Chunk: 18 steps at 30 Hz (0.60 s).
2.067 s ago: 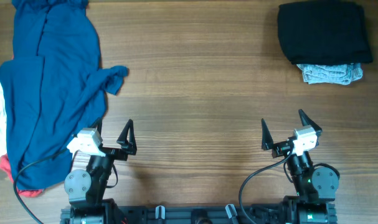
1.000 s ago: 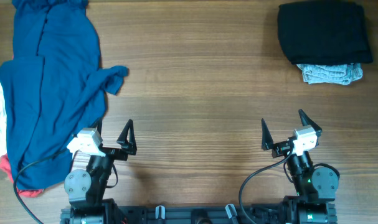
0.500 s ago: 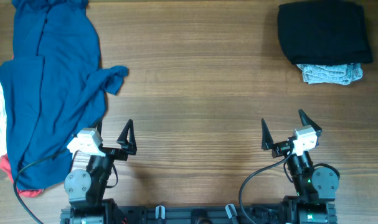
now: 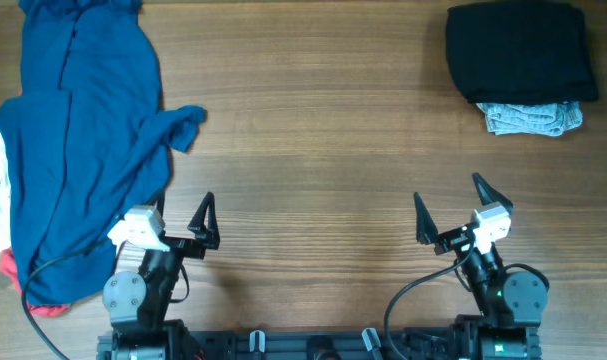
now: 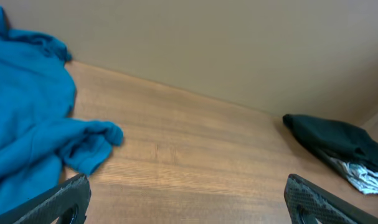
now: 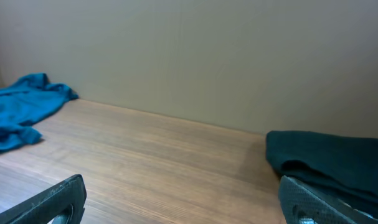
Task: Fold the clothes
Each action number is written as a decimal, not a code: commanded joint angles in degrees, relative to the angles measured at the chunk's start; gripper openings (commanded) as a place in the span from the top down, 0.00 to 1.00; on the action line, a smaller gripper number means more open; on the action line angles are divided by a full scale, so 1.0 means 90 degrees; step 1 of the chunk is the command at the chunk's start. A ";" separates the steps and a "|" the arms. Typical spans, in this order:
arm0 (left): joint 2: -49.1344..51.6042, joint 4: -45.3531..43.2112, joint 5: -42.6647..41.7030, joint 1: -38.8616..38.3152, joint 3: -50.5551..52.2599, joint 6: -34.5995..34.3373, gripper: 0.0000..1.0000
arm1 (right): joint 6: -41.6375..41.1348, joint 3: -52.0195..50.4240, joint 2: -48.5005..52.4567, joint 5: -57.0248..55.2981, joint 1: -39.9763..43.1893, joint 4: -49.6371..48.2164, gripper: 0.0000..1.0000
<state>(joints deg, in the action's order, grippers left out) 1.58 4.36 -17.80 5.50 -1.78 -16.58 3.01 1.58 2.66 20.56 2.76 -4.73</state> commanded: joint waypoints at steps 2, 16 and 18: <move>0.0634 0.0073 -0.0085 -0.0044 -0.0872 0.0306 0.00 | -0.0206 0.1049 0.0716 0.0425 -0.0032 -0.0066 0.00; 0.4881 0.2725 -0.0087 -0.0044 -0.4775 0.1375 0.00 | -0.0381 0.5219 0.5525 0.2188 -0.0034 0.2169 0.00; 0.5387 0.3177 -0.0090 -0.0046 -0.5304 0.1472 0.00 | -0.0379 0.5758 0.6113 0.2302 -0.0034 0.2693 0.00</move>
<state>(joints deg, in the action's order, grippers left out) 43.22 28.18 -17.93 5.50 -40.93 -8.10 0.08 45.67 50.74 36.10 2.76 14.70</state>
